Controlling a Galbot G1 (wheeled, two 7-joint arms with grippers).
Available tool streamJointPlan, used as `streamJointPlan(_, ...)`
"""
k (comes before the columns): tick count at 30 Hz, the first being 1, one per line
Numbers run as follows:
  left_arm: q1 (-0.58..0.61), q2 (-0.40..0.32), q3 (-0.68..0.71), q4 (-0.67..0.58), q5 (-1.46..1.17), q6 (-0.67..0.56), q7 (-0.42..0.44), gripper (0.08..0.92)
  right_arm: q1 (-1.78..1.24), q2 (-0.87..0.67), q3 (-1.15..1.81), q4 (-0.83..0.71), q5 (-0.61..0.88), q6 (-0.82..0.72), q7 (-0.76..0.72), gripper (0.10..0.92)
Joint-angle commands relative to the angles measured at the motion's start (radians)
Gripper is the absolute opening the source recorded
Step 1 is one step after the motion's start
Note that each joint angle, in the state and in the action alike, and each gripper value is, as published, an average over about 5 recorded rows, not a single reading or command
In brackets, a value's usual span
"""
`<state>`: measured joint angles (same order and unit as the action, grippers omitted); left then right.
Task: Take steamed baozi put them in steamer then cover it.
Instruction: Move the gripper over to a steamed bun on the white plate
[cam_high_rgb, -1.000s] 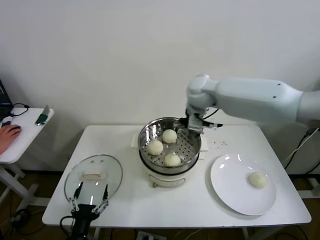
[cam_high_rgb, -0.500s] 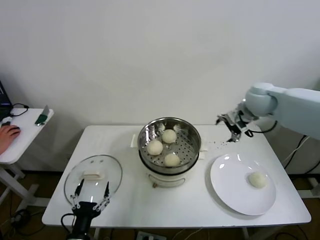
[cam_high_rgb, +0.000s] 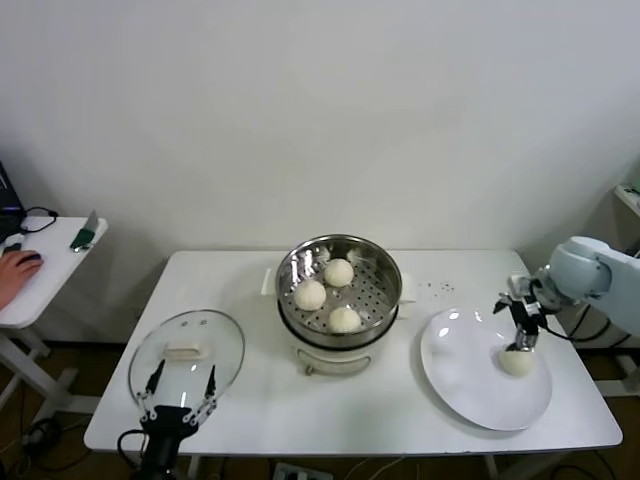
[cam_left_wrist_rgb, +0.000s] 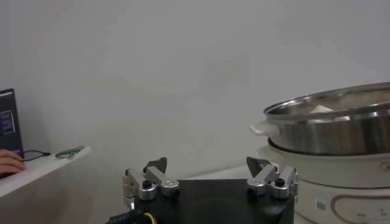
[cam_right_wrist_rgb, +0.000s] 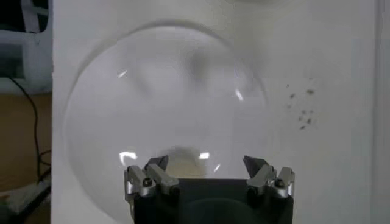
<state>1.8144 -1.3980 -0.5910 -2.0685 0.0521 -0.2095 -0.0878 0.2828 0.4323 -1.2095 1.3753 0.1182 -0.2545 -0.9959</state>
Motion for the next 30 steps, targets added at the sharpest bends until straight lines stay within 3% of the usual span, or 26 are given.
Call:
streamJointPlan(1, 0.002, -0.003, -0.001, -0.004, 0.008, 0.005, -0.001, 0.823, -0.266, -0.030, 0.204, -0.106, -0.102, 0.001, -0.042, 0.823)
streamJointPlan(11, 0.011, -0.005, -0.012, -0.007, 0.022, 0.005, -0.003, 0.823, -0.258, 0.079, 0.214, -0.200, -0.136, 0.035, -0.034, 0.823)
streamJointPlan(30, 0.011, -0.005, -0.008, -0.005, 0.038, 0.009, -0.004, 0.823, -0.248, 0.115, 0.186, -0.239, -0.131, 0.047, -0.042, 0.818)
